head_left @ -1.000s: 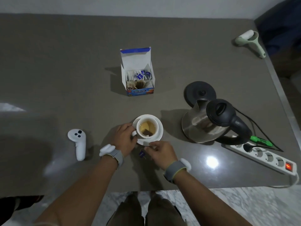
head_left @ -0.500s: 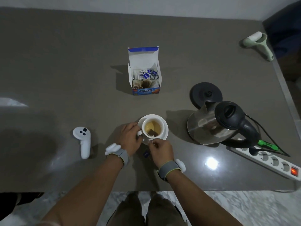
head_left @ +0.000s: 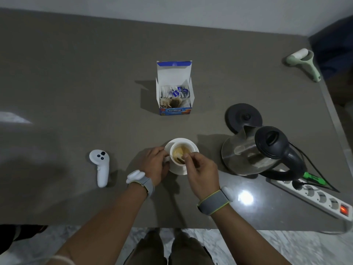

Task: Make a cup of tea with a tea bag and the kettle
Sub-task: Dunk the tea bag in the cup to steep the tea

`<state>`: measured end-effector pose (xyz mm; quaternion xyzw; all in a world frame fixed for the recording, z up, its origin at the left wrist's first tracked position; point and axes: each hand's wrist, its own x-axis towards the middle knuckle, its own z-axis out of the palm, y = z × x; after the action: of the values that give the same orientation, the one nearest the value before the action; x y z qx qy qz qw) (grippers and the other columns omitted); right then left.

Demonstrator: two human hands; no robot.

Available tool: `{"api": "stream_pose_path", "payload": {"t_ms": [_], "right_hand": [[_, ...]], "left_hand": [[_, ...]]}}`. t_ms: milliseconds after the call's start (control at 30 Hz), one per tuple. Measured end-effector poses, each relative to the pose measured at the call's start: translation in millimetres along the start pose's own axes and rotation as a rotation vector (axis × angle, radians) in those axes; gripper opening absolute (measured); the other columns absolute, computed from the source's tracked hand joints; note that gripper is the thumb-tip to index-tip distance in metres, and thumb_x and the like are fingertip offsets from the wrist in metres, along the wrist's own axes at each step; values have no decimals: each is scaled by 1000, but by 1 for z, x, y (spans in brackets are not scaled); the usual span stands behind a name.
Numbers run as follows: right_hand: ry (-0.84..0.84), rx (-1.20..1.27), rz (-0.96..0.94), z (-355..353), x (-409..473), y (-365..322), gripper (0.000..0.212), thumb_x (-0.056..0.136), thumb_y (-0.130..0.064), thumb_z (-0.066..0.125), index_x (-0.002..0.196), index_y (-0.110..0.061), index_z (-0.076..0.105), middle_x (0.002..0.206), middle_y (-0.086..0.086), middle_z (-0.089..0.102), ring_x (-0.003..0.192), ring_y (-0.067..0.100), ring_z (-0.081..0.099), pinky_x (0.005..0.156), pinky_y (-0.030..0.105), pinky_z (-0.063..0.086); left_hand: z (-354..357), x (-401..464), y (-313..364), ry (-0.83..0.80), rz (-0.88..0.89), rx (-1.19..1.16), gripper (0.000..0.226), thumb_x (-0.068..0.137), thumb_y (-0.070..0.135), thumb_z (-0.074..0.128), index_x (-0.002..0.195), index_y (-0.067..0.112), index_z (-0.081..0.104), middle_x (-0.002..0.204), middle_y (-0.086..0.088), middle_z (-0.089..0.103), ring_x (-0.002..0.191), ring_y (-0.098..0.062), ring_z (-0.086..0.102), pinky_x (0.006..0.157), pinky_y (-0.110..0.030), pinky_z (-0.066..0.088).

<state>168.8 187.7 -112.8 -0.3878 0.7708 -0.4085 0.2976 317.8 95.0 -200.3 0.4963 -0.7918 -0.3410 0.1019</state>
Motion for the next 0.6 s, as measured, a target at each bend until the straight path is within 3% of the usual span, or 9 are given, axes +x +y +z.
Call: {"api": "stream_pose_path", "payload": {"t_ms": [233, 400, 600], "right_hand": [[-20, -40, -26, 4, 1, 6, 17, 98, -28, 65, 92, -20, 78, 60, -9, 64, 59, 9, 57, 61, 29, 47], [-51, -82, 27, 9, 1, 16, 17, 98, -27, 64, 96, -19, 79, 64, -7, 65, 62, 16, 58, 63, 30, 48], [-52, -91, 7, 3, 0, 13, 16, 98, -27, 63, 96, -21, 77, 63, -11, 62, 60, 9, 56, 60, 25, 42]], "left_hand": [[2, 0, -1, 1, -2, -11, 29, 74, 16, 66, 102, 12, 69, 120, -11, 62, 107, -38, 57, 92, -48, 50], [2, 0, 1, -9, -27, 28, 21, 79, 17, 67, 100, 13, 67, 125, -8, 60, 112, -35, 54, 94, -44, 47], [-1, 0, 4, -8, -8, 29, 24, 81, 18, 68, 104, 12, 68, 125, -8, 60, 114, -34, 54, 97, -43, 45]]}}
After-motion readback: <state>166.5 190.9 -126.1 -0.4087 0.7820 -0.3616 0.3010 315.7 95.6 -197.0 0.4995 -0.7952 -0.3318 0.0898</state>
